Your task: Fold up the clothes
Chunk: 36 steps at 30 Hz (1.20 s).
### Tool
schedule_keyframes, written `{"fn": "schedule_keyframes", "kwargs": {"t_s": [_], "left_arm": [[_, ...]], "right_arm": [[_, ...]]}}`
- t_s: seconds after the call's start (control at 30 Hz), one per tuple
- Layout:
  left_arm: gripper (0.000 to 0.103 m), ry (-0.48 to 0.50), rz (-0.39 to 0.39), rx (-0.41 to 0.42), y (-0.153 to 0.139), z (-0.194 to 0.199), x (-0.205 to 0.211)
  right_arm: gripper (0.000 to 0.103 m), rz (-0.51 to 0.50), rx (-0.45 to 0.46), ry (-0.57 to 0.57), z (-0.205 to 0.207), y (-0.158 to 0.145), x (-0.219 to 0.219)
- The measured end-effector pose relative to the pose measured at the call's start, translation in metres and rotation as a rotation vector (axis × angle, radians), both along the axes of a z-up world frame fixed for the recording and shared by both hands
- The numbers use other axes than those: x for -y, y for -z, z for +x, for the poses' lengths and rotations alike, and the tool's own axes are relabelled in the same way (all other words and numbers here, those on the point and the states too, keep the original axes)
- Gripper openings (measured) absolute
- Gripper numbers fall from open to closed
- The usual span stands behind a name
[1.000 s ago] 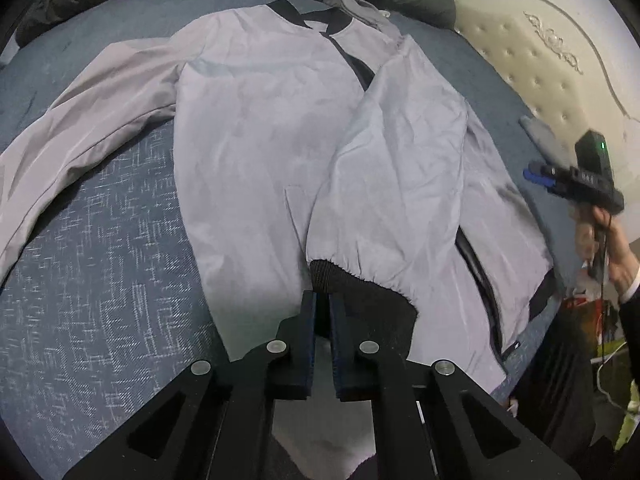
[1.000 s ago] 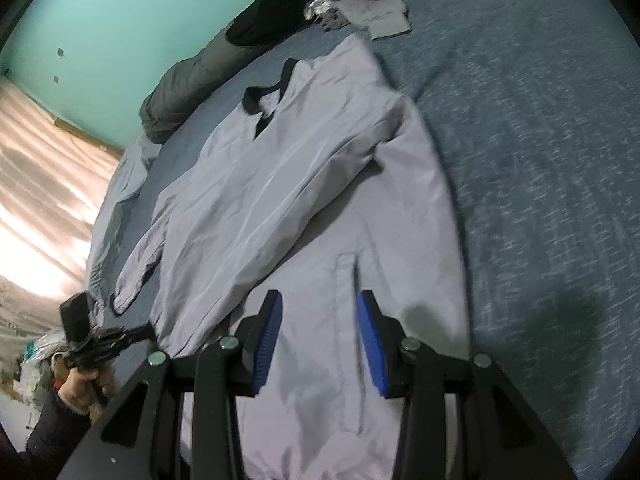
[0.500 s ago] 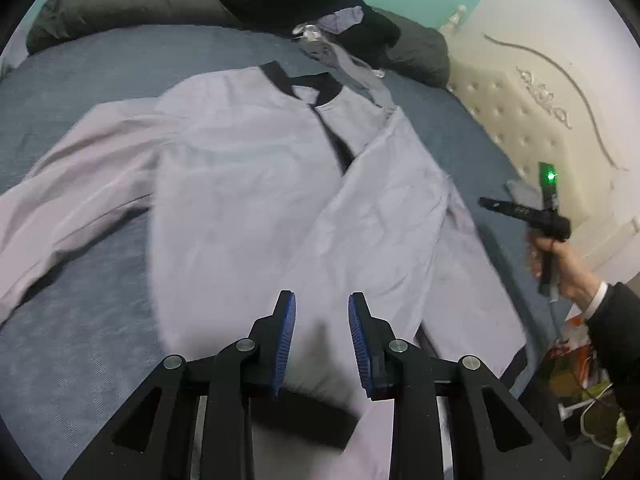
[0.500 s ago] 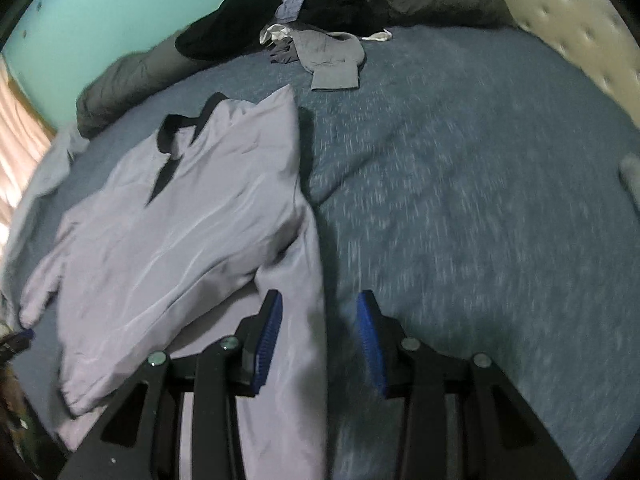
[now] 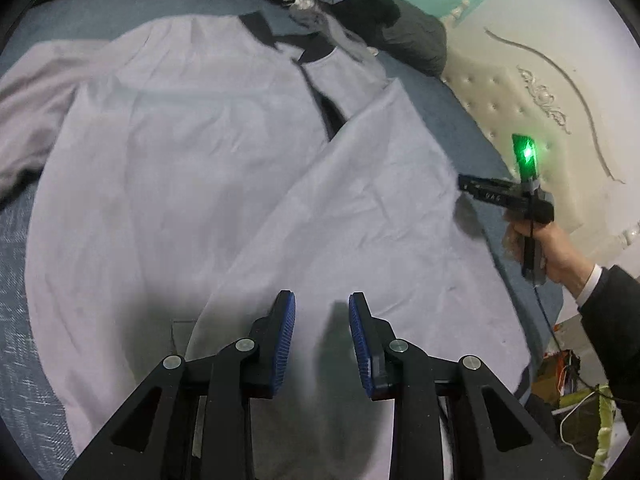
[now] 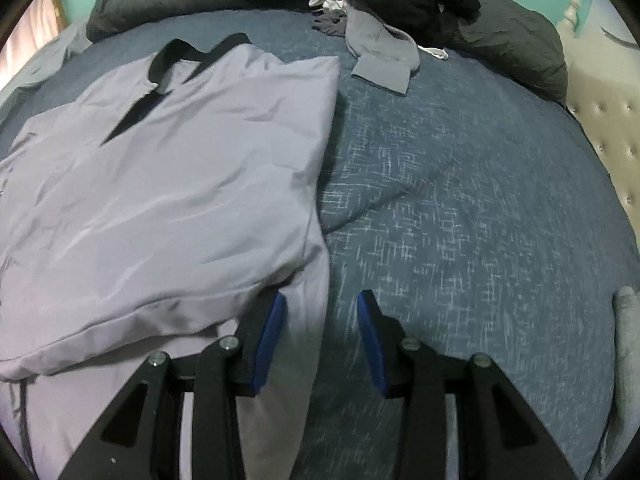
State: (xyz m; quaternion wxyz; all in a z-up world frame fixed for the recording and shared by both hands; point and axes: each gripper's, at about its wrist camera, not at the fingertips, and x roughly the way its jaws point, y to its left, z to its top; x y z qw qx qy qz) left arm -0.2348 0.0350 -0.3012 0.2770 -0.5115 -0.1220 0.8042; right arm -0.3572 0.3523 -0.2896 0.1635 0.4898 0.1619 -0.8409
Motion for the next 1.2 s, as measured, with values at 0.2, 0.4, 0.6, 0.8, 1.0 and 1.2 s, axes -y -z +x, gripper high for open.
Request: {"fn": "schedule_keyframes", "kwargs": {"t_s": [0.2, 0.4, 0.6, 0.8, 1.0, 1.2], "left_arm": [[0.03, -0.004, 0.004, -0.001, 0.009, 0.001, 0.001], [0.03, -0.001, 0.01, 0.0, 0.015, 0.001, 0.001], [0.03, 0.005, 0.006, 0.004, 0.018, -0.001, -0.002], [0.03, 0.005, 0.01, 0.009, 0.016, -0.003, -0.001], [0.03, 0.006, 0.017, 0.007, 0.018, -0.001, 0.0], [0.03, 0.006, 0.019, 0.002, 0.018, 0.001, 0.002]], "right_arm": [[0.039, 0.039, -0.01, -0.032, -0.007, 0.012, 0.007], [0.033, -0.02, -0.058, 0.018, -0.006, 0.002, -0.018], [0.024, -0.037, -0.077, 0.034, -0.007, 0.001, -0.023], [0.023, -0.113, -0.062, 0.062, -0.001, -0.001, -0.03], [0.017, -0.119, -0.048, 0.069, -0.003, 0.004, -0.028], [0.016, -0.185, -0.021, 0.1, -0.003, 0.002, -0.034]]}}
